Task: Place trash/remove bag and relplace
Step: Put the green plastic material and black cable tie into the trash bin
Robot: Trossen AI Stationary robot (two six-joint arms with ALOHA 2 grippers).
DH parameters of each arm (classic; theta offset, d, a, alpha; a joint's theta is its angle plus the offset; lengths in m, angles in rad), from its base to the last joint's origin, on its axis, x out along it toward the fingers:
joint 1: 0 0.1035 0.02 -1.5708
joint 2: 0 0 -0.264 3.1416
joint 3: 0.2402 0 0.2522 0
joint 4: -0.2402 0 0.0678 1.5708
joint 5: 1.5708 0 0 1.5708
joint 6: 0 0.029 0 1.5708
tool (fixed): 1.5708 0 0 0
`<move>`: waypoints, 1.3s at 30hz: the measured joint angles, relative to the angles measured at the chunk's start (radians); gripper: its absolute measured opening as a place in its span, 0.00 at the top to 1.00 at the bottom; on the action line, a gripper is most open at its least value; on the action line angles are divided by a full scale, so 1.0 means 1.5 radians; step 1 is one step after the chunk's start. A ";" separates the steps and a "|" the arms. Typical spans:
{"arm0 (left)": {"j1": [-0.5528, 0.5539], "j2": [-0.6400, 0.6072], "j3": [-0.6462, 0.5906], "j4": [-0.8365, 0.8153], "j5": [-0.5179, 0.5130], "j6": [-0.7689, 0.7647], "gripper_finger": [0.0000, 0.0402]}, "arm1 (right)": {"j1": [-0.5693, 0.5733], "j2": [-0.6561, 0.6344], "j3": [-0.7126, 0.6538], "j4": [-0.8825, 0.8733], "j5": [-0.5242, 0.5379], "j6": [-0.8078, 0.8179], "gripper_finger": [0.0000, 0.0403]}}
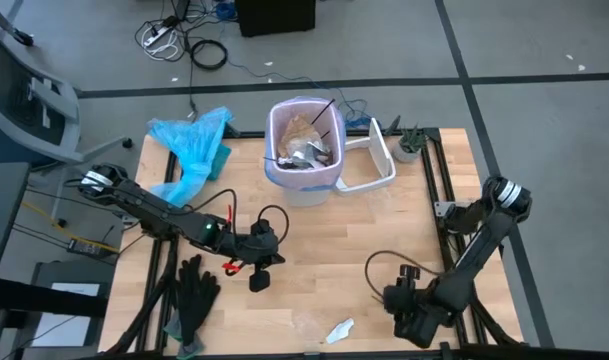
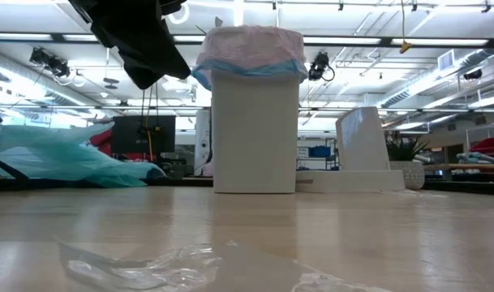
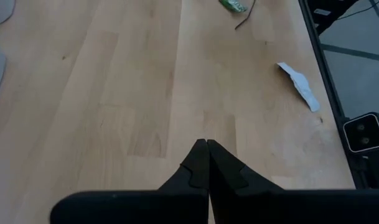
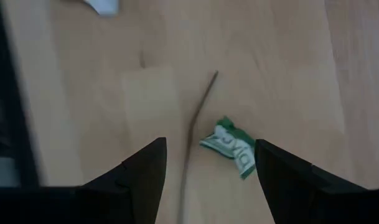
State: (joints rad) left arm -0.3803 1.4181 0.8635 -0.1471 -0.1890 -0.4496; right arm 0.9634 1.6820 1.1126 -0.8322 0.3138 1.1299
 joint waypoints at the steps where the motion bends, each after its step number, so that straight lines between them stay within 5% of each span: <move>1: 0.000 0.000 0.000 0.000 0.000 0.000 1.00 | 0.000 0.010 0.000 0.000 0.000 -0.013 0.43; 16: -0.001 0.000 0.000 0.065 -0.005 -0.022 1.00 | 0.004 0.137 0.005 -0.005 -0.013 -0.114 0.45; 20: -0.001 0.000 0.000 0.096 -0.022 -0.022 1.00 | 0.004 0.139 -0.001 0.020 -0.023 -0.121 0.57; 26: -0.001 0.000 0.000 0.110 -0.033 -0.021 1.00 | 0.004 0.140 -0.002 0.029 -0.045 -0.123 0.94; 39: -0.002 0.000 0.000 0.116 -0.008 0.102 1.00 | -0.090 -0.028 -0.006 -0.025 -0.146 -0.105 0.99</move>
State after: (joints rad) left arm -0.3837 1.4178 0.8635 0.0275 -0.2016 -0.2961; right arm 0.8290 1.6397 1.1041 -0.8702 0.0946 0.9729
